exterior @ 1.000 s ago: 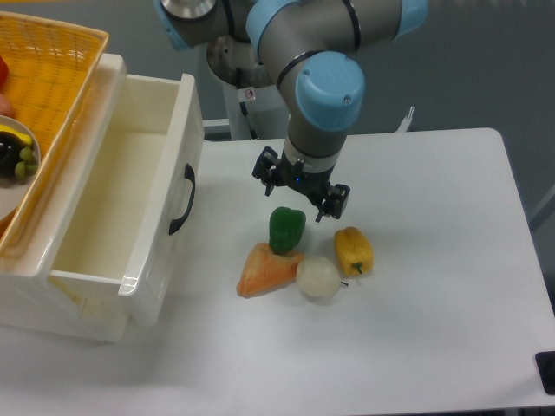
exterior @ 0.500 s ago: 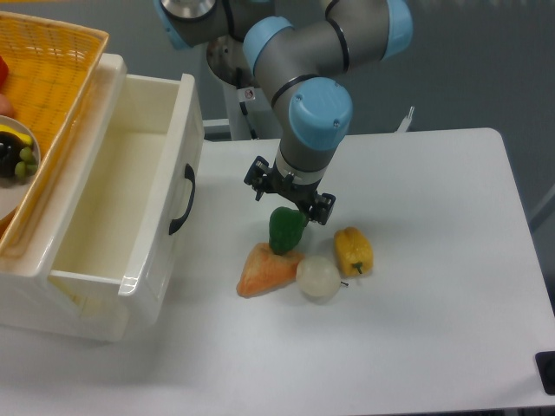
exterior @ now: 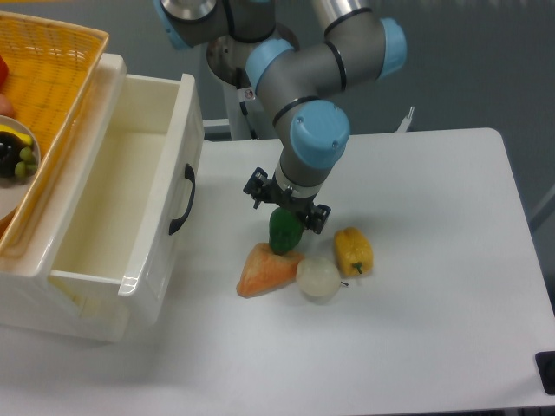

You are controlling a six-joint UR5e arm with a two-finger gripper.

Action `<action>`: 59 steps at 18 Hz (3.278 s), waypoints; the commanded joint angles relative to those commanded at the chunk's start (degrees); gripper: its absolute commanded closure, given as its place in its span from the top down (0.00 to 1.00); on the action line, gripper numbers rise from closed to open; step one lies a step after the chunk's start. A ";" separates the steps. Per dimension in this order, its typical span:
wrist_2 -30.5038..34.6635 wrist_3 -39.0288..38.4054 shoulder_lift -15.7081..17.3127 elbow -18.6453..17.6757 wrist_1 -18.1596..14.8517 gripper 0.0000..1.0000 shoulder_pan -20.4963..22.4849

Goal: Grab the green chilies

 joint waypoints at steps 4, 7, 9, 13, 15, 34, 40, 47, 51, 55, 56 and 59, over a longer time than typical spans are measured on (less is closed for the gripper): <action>0.78 0.17 -0.61 -0.62 0.18 1.00 0.35; 2.11 0.18 -1.76 -0.62 1.58 1.00 0.27; 2.28 0.18 -2.90 -0.62 2.20 1.00 0.18; 2.37 0.17 -3.78 0.00 2.20 1.00 0.09; 2.46 0.18 -4.22 -0.35 2.20 1.00 0.00; 4.48 0.09 -6.51 -0.35 2.46 0.94 -0.44; 4.57 -0.09 -6.42 0.00 2.29 0.55 -0.53; 4.66 -0.18 -6.07 0.44 1.94 0.32 -0.53; 4.83 0.26 -5.28 1.75 0.97 0.32 -0.44; 5.62 0.53 -3.35 5.79 -2.71 0.32 -0.09; 5.62 1.14 -2.65 6.41 -3.42 0.32 0.09; 5.63 5.78 -1.24 6.68 -4.74 0.32 1.31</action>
